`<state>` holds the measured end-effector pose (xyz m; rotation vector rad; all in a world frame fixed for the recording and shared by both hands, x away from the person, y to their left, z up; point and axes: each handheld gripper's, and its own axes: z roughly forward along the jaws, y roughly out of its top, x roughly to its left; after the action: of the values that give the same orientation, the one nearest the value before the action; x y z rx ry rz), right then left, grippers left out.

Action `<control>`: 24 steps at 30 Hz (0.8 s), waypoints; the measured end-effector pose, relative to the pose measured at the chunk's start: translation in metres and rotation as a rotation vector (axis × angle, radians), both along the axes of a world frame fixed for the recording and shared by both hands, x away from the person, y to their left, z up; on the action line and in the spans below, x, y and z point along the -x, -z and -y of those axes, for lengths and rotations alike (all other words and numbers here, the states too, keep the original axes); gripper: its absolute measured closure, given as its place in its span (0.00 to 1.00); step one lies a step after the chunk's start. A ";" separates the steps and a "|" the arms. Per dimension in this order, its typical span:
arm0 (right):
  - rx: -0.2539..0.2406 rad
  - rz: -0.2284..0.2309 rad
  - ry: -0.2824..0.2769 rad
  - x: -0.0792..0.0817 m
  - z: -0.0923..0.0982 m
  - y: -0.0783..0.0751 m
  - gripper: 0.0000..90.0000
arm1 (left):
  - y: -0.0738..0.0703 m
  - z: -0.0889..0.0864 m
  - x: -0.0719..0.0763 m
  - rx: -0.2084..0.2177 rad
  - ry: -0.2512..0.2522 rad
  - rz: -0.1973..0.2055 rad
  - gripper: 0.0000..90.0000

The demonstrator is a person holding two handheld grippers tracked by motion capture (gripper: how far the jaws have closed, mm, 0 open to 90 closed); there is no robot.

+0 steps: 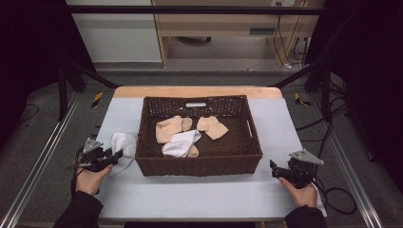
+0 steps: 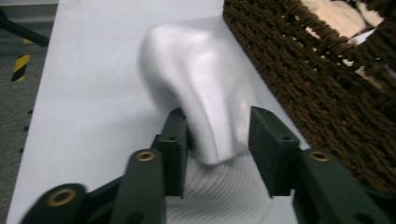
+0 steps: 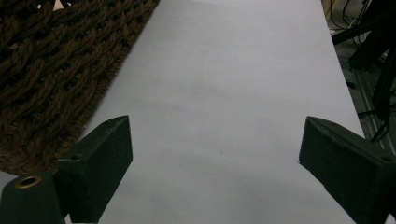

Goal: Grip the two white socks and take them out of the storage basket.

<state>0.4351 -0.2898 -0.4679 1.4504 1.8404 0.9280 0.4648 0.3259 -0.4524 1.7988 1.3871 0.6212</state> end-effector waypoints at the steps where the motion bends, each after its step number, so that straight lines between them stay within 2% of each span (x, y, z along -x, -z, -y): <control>1: 0.000 0.001 -0.001 0.000 0.000 0.000 0.11 | 0.000 0.000 0.000 0.010 -0.008 0.004 0.56; 5: -0.006 0.001 0.000 0.000 0.000 0.000 0.11 | -0.007 -0.004 0.001 0.038 -0.018 0.026 0.45; 8: -0.005 0.005 -0.002 0.001 0.001 -0.001 0.11 | -0.014 -0.004 0.003 0.060 -0.018 0.053 0.43; 20: -0.022 0.015 0.005 0.001 0.002 -0.002 0.11 | -0.052 0.009 0.013 0.130 0.006 0.189 0.46; 24: -0.025 0.018 0.003 0.001 0.003 -0.002 0.11 | -0.063 0.016 0.014 0.136 0.032 0.221 0.47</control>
<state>0.4344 -0.2925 -0.4657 1.4552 1.8191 0.9623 0.4509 0.3095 -0.3895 1.5907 1.2195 0.6704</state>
